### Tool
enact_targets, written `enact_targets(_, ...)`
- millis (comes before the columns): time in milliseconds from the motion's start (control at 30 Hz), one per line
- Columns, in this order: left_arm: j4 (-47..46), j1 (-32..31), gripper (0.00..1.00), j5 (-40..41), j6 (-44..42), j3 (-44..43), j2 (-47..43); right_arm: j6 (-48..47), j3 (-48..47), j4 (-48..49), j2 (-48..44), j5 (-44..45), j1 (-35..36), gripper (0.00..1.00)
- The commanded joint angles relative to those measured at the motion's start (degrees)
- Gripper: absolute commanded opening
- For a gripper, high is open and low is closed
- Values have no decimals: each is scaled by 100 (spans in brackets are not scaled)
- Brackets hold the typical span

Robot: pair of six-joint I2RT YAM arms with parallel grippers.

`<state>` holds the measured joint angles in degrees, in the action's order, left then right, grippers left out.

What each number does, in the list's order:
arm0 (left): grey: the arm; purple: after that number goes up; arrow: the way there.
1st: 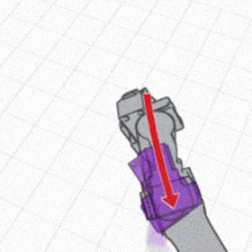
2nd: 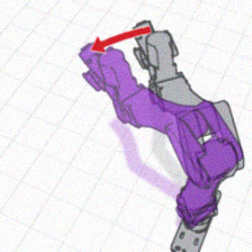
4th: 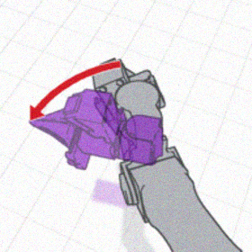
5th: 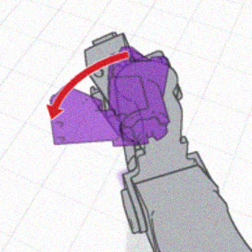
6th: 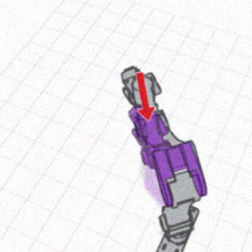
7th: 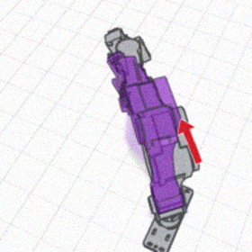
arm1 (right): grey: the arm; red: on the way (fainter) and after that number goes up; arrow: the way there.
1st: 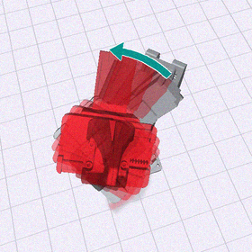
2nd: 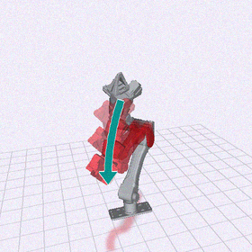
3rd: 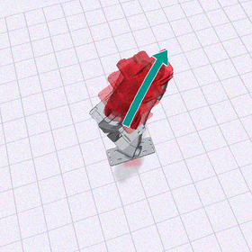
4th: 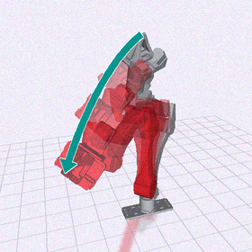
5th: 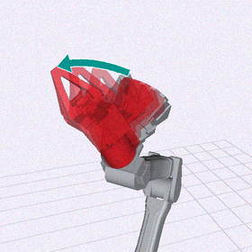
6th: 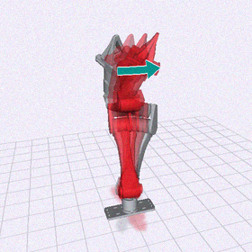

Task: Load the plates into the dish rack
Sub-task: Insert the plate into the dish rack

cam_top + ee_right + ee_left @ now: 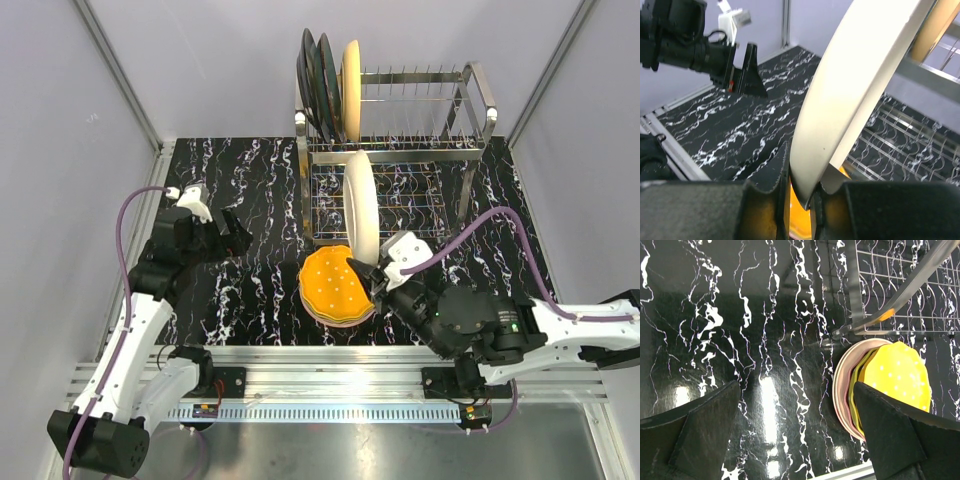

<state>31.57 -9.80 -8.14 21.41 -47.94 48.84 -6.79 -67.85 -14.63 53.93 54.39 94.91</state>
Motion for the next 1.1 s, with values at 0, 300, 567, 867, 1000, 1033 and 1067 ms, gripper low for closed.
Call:
enact_targets(0, -380, 13, 99, -12, -111, -75, -103, -964, -500, 663, -32, 142, -52, 13)
enact_targets(300, -362, 31, 99, -73, -93, -31, -76, -1809, -1255, 630, -182, -428, -1254, 15)
enact_targets(567, -371, 40, 99, -161, -67, -5, 3, -948, -2477, -523, 776, -2370, -3722, 16)
enact_targets(867, -397, 49, 99, -267, -58, 22, 55, 133, -3857, -945, 2085, -4981, -5676, 15)
enact_targets(1000, -406, 49, 99, -346, -40, 31, 99, 204, -4130, -963, 2490, -5122, -5791, 15)
enact_targets(1033, -415, 49, 99, -355, -40, 31, 99, 221, -4122, -954, 2534, -5157, -5817, 15)
enact_targets(1067, -424, 49, 99, -372, -32, 31, 126, 256, -4122, -936, 2569, -5219, -5861, 15)
